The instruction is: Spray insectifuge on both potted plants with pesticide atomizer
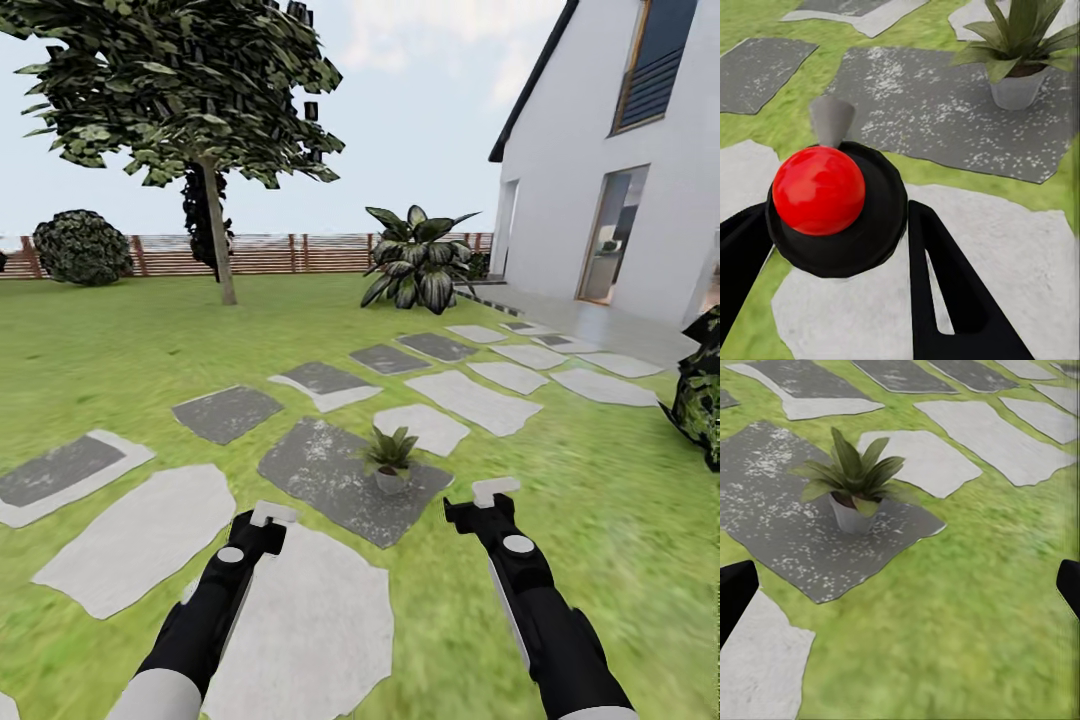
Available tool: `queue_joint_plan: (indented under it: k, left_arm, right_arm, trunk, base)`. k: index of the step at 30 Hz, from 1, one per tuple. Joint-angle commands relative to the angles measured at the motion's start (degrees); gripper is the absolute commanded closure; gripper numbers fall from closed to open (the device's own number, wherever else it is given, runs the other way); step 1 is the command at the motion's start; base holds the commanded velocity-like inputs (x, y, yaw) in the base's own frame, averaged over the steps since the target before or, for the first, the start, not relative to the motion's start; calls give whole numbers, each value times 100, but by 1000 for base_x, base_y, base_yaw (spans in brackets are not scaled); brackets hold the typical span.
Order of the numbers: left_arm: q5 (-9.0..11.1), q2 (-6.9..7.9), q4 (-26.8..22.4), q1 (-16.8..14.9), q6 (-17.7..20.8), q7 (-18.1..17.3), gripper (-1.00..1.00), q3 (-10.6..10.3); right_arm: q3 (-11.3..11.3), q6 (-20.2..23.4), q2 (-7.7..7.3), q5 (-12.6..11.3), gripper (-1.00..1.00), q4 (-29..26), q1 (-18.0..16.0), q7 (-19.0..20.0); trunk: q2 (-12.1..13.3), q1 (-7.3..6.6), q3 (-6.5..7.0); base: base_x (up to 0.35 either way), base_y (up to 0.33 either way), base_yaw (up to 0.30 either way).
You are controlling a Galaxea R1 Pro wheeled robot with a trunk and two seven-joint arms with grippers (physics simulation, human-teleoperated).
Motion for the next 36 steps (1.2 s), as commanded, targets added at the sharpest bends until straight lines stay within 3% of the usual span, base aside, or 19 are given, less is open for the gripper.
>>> queue_joint_plan:
  k: [1, 22, 36]
  left_arm:
    - [-59, -7, -14, -2, 21, -49, 100, 26]
    - [-60, -5, -14, -2, 21, -51, 100, 30]
    - [-59, -3, -14, -2, 26, -45, 100, 33]
  right_arm:
    - [-4, 30, 4, 49, -100, -6, -4, 17]
    - [-4, 30, 3, 49, -100, -8, -4, 19]
    - [-4, 30, 3, 49, -100, -15, -4, 17]
  trunk:
    - [-3, 3, -6]
    - [-3, 3, -6]
    - [-3, 3, -6]
  base:
    - [346, 0, -233]
    - [346, 0, -220]
    - [346, 0, -20]
